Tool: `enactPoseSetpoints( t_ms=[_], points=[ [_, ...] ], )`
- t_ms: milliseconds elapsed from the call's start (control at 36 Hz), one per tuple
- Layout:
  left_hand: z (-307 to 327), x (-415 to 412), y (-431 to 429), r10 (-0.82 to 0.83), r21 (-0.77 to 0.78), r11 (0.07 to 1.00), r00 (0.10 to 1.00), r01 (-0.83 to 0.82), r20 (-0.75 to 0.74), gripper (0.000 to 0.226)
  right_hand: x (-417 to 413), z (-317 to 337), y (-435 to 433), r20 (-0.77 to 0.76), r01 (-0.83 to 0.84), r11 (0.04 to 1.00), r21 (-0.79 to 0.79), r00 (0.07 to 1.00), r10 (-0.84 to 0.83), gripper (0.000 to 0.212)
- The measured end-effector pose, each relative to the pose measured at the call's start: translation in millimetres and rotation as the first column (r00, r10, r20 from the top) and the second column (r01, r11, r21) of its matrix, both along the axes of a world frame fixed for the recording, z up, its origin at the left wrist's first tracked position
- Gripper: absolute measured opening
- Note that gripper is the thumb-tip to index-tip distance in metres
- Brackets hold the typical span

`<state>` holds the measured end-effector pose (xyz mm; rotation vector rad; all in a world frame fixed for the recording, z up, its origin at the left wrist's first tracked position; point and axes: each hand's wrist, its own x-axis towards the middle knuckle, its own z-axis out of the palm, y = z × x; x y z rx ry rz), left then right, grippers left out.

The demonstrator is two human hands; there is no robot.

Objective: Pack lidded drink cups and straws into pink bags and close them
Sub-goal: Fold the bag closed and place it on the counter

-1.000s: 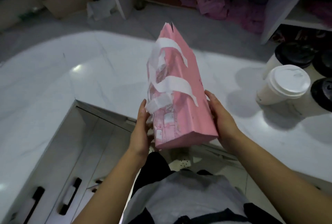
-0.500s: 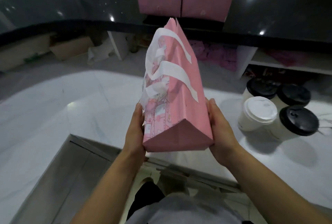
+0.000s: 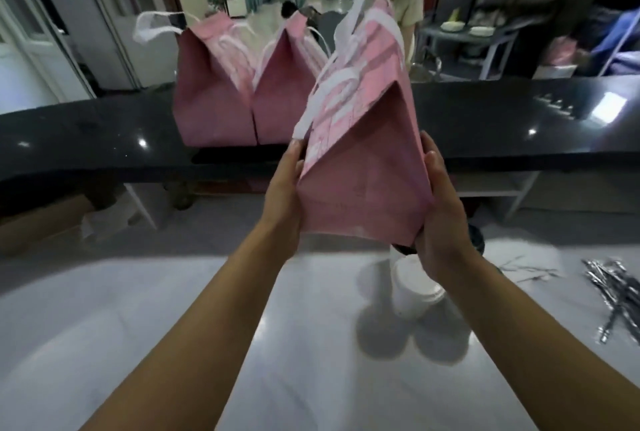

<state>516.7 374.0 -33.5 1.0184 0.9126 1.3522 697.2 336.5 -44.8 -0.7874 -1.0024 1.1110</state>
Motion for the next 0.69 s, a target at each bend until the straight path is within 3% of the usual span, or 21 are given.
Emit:
enactPoseSetpoints(
  t_ms=[194,278,361,583,694],
  points=[
    [-5.7,42.7,51.8,-0.078,-0.112,0.990,0.991,0.090,0.110,0.053,39.5,-2.1,32.7,0.141,0.089,0.993,0.075,0.985,-0.099,0.085],
    [-9.5,50.4,71.2,-0.115,-0.111,0.986,0.989,0.125,0.096,0.052,50.9,-13.0,49.4,0.273,0.111,0.989,0.093,0.953,-0.133,0.095],
    [-12.8,51.7,87.9,-0.136,-0.091,0.986,0.989,0.142,0.060,0.053,54.6,-16.2,66.6,0.309,0.133,0.985,0.108,0.938,-0.160,0.095],
    [-28.6,37.8,102.4,-0.138,0.024,0.989,0.964,0.147,-0.228,0.039,61.6,-14.8,131.1,0.336,0.185,0.974,0.130,0.916,-0.218,0.086],
    [-37.3,20.9,107.1,-0.025,0.088,0.993,0.864,0.079,-0.502,0.056,70.1,-12.1,166.7,0.419,0.173,0.979,0.113,0.885,-0.204,0.085]
  ],
)
